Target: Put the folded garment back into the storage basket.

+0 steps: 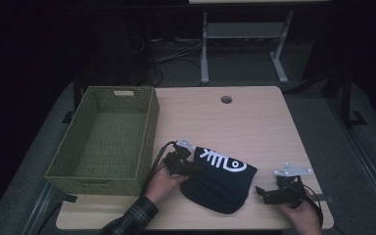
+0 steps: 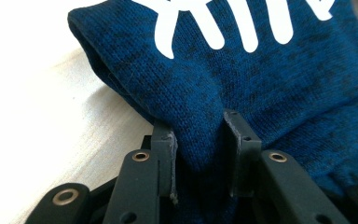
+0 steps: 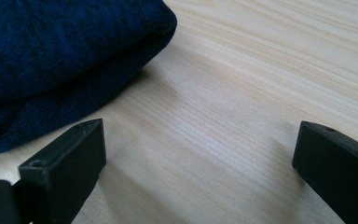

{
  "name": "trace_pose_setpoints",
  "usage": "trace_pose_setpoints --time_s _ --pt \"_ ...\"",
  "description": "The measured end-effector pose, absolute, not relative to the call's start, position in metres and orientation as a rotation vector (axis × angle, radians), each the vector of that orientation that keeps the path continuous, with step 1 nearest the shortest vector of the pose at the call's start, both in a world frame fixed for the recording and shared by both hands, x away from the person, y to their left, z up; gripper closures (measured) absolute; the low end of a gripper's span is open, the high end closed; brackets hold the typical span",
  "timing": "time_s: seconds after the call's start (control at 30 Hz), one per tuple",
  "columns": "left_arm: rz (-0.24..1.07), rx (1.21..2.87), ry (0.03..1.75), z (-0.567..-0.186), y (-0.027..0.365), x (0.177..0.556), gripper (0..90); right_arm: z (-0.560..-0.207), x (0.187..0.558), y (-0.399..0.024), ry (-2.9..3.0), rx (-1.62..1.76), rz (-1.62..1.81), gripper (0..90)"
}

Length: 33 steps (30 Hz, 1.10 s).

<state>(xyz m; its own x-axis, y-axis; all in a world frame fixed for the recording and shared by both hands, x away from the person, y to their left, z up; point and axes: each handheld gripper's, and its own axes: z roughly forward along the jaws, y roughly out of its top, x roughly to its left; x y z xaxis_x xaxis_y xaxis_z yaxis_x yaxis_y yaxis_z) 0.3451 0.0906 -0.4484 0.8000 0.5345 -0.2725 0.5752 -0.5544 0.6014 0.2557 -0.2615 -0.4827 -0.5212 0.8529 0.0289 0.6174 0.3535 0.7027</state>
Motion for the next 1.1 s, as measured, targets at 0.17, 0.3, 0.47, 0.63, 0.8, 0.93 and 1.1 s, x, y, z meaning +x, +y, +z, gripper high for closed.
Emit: trace_pose_setpoints --time_s 0.17,0.3,0.47,0.63,0.8,0.93,1.1 --pt "-0.088 2.256 0.807 -0.432 0.092 0.343 69.8 -0.483 0.256 -0.261 2.279 1.296 0.958 2.3" --pt "-0.102 2.245 0.803 -0.419 0.093 0.341 69.9 -0.483 0.256 -0.261 2.279 1.296 0.957 2.3" --pt "-0.100 2.230 0.790 -0.403 0.096 0.341 70.0 -0.483 0.256 -0.262 2.279 1.296 0.957 2.3" --pt "-0.075 2.216 0.774 -0.384 0.099 0.342 70.1 -0.483 0.256 -0.262 2.280 1.295 0.958 2.3" --pt "-0.065 2.222 0.772 -0.368 0.103 0.346 70.1 -0.483 0.256 -0.262 2.279 1.292 0.958 2.3" --pt "-0.050 2.228 0.764 -0.357 0.105 0.346 70.1 -0.483 0.256 -0.262 2.281 1.293 0.958 2.3" --pt "-0.048 2.228 0.758 -0.349 0.111 0.348 70.1 -0.483 0.256 -0.262 2.281 1.293 0.958 2.3"
